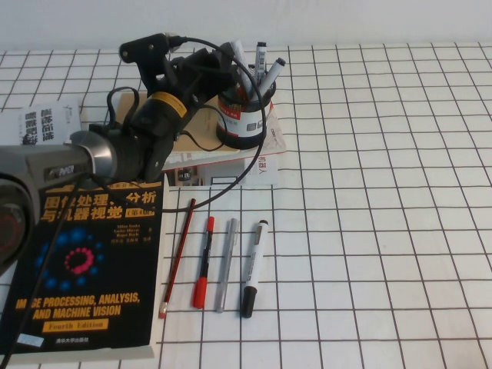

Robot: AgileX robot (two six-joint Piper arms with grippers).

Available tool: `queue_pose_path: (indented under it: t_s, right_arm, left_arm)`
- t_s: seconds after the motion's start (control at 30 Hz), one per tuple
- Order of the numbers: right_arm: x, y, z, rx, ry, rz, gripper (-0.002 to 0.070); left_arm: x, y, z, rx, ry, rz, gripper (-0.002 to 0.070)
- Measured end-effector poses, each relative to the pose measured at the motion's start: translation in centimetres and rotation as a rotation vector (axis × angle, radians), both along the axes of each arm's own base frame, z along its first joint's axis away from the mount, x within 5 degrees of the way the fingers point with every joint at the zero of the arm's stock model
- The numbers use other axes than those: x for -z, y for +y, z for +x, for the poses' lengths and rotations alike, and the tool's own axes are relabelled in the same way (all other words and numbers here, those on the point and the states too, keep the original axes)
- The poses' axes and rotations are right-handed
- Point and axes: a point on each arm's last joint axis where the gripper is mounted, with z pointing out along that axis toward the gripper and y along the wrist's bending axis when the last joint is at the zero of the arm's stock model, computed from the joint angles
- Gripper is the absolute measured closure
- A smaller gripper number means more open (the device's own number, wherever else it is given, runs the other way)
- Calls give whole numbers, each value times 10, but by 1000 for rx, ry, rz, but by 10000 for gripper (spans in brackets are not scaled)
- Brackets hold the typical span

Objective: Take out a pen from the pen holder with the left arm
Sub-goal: 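Take a marker out of the pen holder and lay it on the table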

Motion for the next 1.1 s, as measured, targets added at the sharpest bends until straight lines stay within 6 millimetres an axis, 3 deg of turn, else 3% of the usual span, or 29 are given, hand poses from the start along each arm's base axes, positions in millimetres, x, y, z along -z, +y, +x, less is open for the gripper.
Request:
queue_pose_path:
  t_s: [0.6, 0.93, 1.1]
  right_arm:
    - [0, 0, 0, 0, 0, 0, 692]
    - [0, 0, 0, 0, 0, 0, 693]
    - [0, 0, 0, 0, 0, 0, 692]
  left_arm:
    - [0, 0, 0, 13, 25, -39, 599]
    - [0, 4, 1, 13, 19, -24, 608]
    - [-14, 8, 0, 26, -16, -4, 608]
